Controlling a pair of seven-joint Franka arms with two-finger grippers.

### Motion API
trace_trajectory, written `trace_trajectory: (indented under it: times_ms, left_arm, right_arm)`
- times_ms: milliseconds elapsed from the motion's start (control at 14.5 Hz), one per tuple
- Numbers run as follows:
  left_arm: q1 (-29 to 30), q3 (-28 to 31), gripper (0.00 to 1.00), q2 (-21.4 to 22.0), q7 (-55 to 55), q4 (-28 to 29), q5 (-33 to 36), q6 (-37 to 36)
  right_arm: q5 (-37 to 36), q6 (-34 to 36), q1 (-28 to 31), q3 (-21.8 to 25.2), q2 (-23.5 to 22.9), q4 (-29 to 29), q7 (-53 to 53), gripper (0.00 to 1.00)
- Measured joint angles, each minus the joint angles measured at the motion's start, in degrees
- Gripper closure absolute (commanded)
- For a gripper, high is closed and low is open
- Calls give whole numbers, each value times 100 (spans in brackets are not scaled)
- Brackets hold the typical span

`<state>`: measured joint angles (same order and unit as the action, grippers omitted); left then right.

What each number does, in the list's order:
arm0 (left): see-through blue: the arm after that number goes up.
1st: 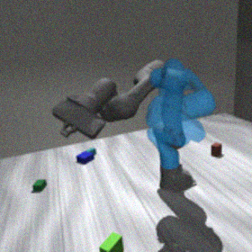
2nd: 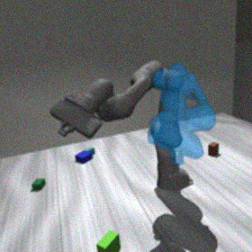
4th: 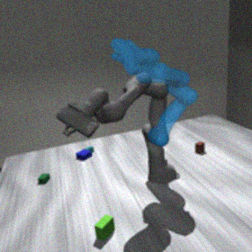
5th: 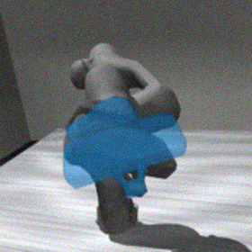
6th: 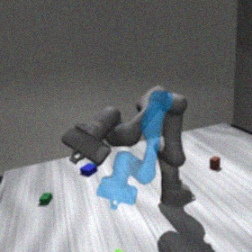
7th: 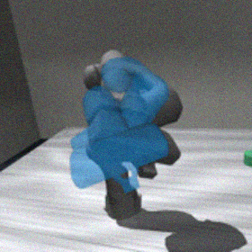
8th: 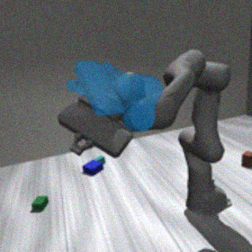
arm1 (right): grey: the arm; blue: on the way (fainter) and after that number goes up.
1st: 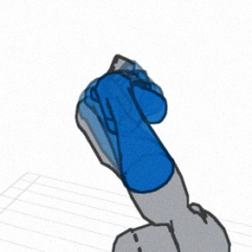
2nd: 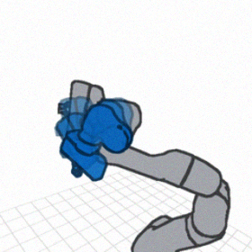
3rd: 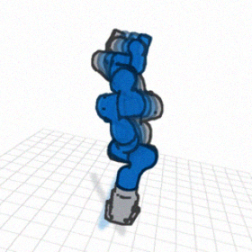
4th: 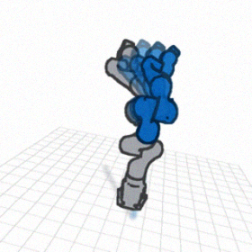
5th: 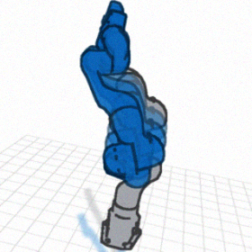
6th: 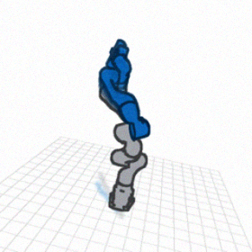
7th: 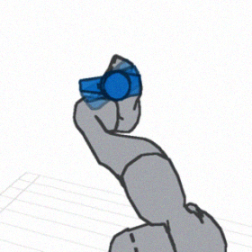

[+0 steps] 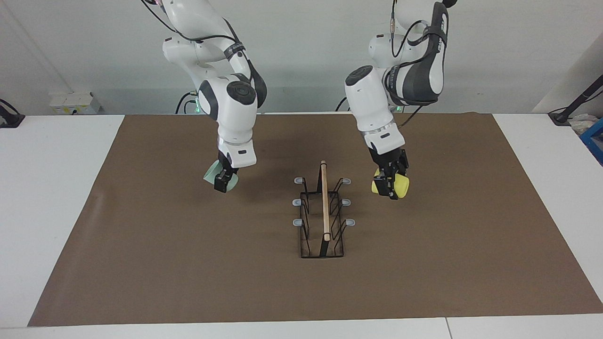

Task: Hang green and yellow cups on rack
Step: 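Lift both cups and carry them toward the rack with both grippers, then hang the yellow cup on the rack peg with the left gripper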

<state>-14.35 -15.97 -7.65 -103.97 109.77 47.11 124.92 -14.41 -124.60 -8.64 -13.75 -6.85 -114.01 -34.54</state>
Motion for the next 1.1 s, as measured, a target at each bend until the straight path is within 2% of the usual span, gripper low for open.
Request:
trace_trajectory:
  times_ms: [138,345,621,828,1103]
  left_arm:
    - [-1,-153,100,110,-107,219,316,146]
    - [1,-254,100,214,-290,565,791,663]
    - [3,-394,100,336,-347,931,924,933]
    - [4,-415,100,416,-353,995,955,1068]
    - [4,-514,100,427,-394,1077,955,1403]
  right_arm:
    - [956,-300,6,1,94,101,-5,100]
    - [2022,-593,3,-62,151,189,-4,100]
    - [3553,-850,0,-233,382,329,-65,100]
    - [4923,-1416,-31,-350,545,326,-541,100]
    - [6130,-2294,-66,-355,555,145,-1525,100]
